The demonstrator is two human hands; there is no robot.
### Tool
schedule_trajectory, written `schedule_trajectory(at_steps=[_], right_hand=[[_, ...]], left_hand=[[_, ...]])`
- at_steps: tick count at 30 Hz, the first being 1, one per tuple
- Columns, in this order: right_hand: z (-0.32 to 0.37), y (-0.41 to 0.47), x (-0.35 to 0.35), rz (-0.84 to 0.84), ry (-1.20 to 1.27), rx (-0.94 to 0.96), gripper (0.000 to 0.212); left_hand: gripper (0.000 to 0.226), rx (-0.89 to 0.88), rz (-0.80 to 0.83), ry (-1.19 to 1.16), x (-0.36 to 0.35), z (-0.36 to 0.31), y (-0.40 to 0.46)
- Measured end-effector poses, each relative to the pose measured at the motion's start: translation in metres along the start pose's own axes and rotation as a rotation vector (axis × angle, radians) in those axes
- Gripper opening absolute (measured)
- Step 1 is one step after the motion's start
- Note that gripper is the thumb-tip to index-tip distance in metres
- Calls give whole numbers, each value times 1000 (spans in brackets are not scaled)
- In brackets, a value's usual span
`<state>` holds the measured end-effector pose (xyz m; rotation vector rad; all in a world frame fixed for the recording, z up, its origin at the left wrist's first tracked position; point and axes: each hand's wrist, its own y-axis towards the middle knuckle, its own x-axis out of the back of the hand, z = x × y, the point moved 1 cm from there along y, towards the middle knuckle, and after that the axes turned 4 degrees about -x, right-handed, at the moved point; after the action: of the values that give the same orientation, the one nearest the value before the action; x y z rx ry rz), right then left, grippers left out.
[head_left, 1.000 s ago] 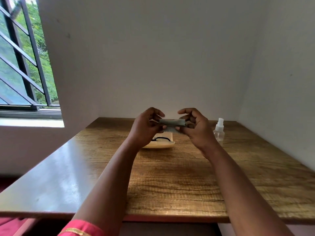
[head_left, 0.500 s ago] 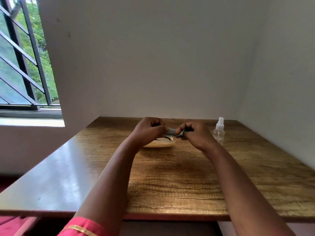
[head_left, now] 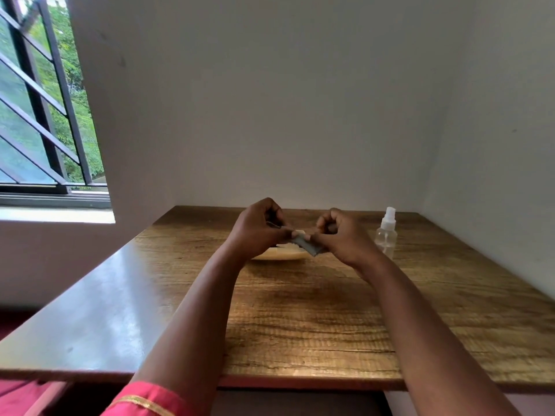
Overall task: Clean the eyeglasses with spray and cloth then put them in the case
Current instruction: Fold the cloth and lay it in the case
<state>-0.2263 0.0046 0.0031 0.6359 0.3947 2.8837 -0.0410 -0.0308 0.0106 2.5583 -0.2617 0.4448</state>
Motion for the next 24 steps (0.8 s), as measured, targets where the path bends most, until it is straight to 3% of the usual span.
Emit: schedule_trajectory(at_steps=[4,8,10,16,24], right_hand=[[-3,3,-2,38,-97,6,19],[-2,2,-1,-59,-186,11,17],[-1,2,-1,-100,-197,20,17],[0,2,-2,-116,-242,21,19],[-5,5,-5,-67,-239,4,18]], left_hand=[[18,56,-117,-72,4,6,6],[7,128,-327,509,15,20,9],[15,245,-390,664,20,28,7],[20,471,-302,472,26,41,7],[25,468,-283,440,26,35,5]])
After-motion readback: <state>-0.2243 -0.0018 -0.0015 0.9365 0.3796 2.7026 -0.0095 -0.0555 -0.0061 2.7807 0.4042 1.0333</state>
